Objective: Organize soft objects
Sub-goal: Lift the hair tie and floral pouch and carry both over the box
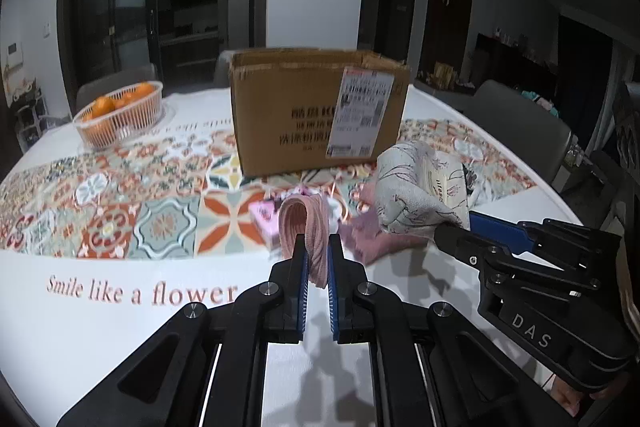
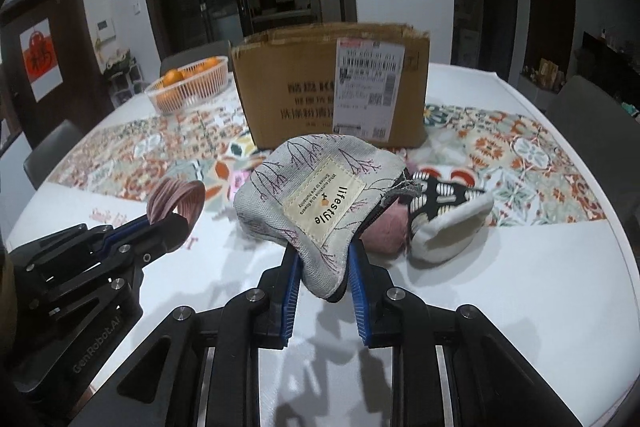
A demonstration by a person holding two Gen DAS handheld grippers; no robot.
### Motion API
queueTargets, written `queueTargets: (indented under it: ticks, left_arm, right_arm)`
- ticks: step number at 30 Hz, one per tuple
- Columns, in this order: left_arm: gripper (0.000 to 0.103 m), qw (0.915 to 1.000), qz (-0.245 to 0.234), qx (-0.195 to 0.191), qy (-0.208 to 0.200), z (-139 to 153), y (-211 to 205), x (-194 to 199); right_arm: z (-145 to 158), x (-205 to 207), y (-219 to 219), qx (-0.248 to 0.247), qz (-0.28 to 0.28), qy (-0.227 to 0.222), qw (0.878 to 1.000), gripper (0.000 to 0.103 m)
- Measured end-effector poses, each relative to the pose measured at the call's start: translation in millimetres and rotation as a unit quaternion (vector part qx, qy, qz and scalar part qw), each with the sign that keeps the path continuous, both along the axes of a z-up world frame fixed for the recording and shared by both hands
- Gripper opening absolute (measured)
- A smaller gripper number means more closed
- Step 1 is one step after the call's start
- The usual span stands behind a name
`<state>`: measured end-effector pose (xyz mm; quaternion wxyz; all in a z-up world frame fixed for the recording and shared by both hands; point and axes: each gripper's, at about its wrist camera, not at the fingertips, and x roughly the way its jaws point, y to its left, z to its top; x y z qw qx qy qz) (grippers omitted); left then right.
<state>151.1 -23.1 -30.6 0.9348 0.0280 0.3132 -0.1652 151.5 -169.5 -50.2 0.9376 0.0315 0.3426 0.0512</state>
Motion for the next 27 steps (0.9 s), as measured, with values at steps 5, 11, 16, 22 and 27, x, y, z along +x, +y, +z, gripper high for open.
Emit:
queueTargets:
  ticks: [5,11,16,22,27]
  left_arm:
    - [0.01,0.9996,-0.002,-0.004,-0.026,17.8,-4.4,2.6]
    - [0.01,0.9985,-0.001,-0.01,-0.054,38.1,-9.0,9.4]
    - [0.01,0.9969,0.0,-0.017,-0.076,55.4,-11.8,18.1]
    - [0.01,0.995,0.001,-0.02,-0.098,71.1,-15.4,29.7]
    - [0.01,0.993,0.005,-0.023,-0.115,82.9,-15.9,42.6]
  right_arm:
    - [15.5,0.3,-4.5,0.007,-0.007,-0.023,1.0,0.025]
    - [33.9,5.6,-10.4,0.014,-0.015,-0.053,0.998,0.025]
    - [49.2,12.4,-15.2,0.018,-0.02,-0.076,0.997,0.025]
    - [65.9,21.9,-19.0,0.021,-0.025,-0.101,0.994,0.025]
    - [78.4,31.4,-20.5,0.022,-0.029,-0.12,0.992,0.025]
